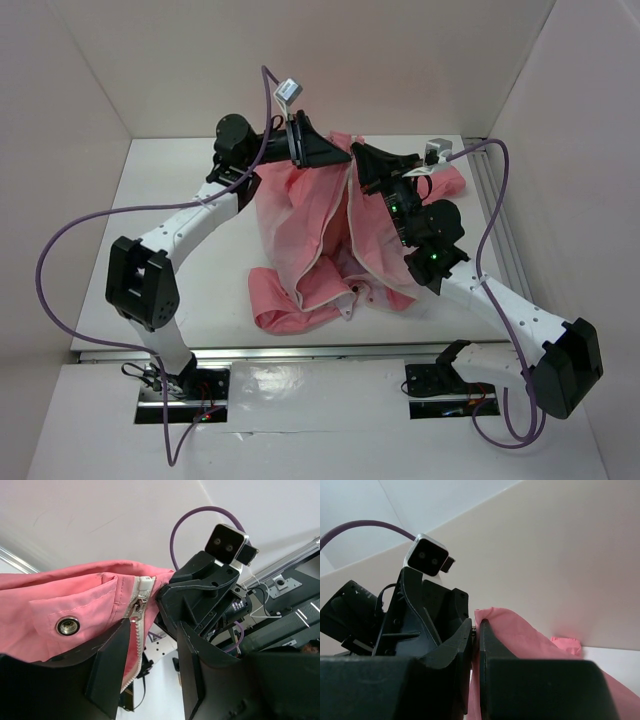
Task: Zip up the jacket
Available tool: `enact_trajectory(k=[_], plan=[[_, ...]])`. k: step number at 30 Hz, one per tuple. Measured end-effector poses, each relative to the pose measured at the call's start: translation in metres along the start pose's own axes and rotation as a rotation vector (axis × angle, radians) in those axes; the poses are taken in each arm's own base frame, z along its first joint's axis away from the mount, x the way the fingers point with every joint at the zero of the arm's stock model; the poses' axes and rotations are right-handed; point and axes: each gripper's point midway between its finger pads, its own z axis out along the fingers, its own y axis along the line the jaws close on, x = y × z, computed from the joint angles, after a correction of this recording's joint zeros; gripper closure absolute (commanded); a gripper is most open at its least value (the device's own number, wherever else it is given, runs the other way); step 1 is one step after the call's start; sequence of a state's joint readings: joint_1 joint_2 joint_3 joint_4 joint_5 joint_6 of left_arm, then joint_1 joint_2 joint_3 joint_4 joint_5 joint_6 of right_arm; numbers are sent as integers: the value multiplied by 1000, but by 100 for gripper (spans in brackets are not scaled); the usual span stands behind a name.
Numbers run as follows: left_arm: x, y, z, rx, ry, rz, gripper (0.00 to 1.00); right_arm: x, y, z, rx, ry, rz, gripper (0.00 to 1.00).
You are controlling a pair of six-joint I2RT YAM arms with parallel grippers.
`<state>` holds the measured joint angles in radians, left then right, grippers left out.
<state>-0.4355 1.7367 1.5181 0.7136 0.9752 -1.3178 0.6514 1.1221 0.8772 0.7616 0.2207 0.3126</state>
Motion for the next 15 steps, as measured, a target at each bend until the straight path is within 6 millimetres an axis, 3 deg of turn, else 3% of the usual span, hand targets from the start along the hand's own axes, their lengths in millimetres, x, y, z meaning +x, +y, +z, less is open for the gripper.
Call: enact_trajectory(k=[4, 15], plan=[[1, 0, 1, 3, 2, 4, 38, 0, 0, 0, 0, 0, 0, 100], [4, 5, 1, 2, -1, -3, 39, 0, 0, 0, 1, 1, -1, 100]])
